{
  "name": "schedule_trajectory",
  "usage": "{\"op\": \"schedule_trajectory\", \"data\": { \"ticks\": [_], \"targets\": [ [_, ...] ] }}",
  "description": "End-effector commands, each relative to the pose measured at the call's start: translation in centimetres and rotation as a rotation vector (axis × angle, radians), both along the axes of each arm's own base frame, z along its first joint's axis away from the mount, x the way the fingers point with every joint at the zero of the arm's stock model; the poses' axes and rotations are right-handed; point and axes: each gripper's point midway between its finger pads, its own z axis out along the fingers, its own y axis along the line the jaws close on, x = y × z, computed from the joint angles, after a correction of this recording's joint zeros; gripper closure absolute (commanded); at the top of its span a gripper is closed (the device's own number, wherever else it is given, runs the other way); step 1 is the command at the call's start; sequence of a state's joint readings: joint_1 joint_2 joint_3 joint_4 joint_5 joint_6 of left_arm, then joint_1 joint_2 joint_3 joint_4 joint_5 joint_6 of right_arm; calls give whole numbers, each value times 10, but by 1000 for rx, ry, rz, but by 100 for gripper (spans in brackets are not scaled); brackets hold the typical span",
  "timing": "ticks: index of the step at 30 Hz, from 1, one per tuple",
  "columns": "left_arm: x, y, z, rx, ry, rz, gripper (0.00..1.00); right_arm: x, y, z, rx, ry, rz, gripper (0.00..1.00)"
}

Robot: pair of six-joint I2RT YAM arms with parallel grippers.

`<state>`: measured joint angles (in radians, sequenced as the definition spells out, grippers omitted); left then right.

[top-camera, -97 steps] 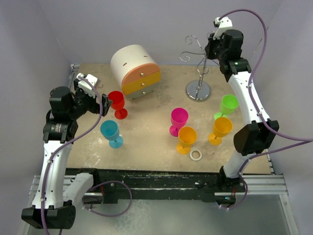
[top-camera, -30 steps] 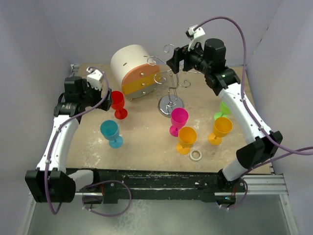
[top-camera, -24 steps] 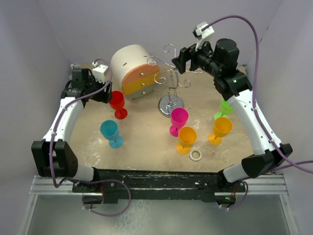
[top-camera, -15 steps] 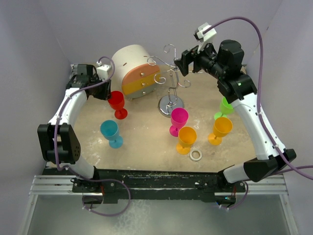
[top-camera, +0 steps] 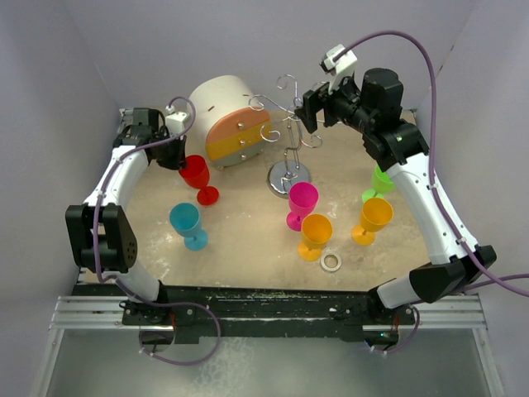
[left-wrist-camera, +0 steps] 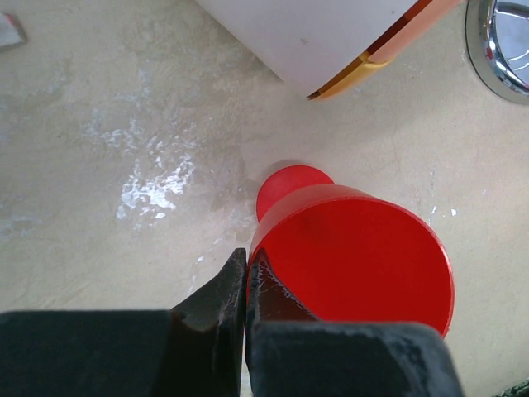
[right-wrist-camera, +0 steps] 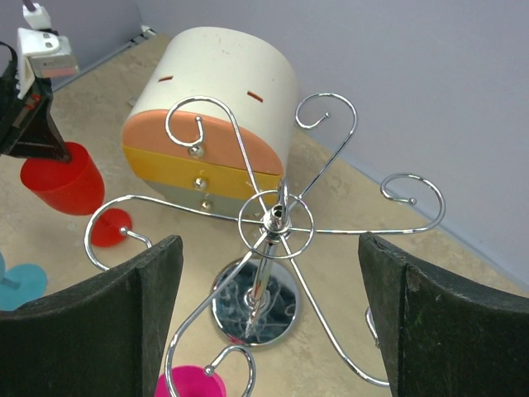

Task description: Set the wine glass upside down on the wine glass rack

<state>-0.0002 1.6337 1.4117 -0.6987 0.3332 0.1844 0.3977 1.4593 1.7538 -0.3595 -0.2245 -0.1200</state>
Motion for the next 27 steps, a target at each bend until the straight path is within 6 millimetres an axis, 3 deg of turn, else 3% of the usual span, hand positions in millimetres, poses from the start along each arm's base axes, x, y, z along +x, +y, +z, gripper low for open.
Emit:
{"op": "schedule_trajectory", "data": {
  "ticks": [1,8,11,15,19,27],
  "targets": [
    [2,18,82,104,-221,26,100,-3,-11,28,-23,-101,-15,10],
    [-24,37,186,189,-449,102,100,-25,16,26,-24,-87,194,9],
    [-37,28,242,131,-591,91,100,-36,28,29,16,-67,280,9],
    [-56,-1,310,-25,-769,13,100,-41,38,36,100,-27,316,9],
    [-69,-34,348,-207,-821,-93,100,-41,45,42,177,5,323,13],
    [-75,-73,386,-456,-872,-253,100,-44,71,49,373,111,424,22]
  ]
}}
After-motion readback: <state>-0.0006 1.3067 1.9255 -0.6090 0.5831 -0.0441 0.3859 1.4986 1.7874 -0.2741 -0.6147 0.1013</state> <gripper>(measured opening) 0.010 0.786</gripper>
